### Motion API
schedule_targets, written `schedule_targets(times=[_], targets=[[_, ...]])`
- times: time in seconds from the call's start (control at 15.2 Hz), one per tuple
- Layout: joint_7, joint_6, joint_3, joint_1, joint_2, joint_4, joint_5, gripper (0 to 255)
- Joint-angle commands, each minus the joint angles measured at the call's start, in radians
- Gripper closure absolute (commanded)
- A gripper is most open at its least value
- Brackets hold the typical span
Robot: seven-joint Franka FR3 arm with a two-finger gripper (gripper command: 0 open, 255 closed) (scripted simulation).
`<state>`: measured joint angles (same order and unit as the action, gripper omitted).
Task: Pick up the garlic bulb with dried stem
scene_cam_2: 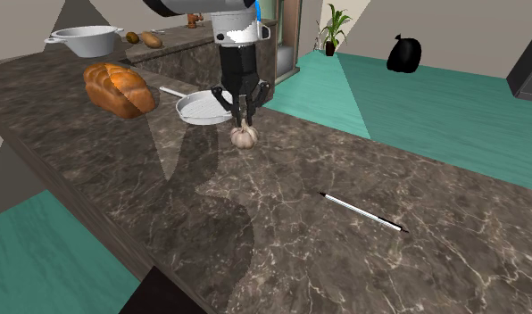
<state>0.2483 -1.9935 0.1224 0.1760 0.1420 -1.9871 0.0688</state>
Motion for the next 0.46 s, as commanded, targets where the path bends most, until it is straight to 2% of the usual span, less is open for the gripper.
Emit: schedule_targets(times=[0.0,0.4], targets=[[0.002,0.025,0.000,0.000,-0.011,0.014,-0.002,255],[0.006,0.076,0.001,0.000,-0.031,0.046,-0.006,255]])
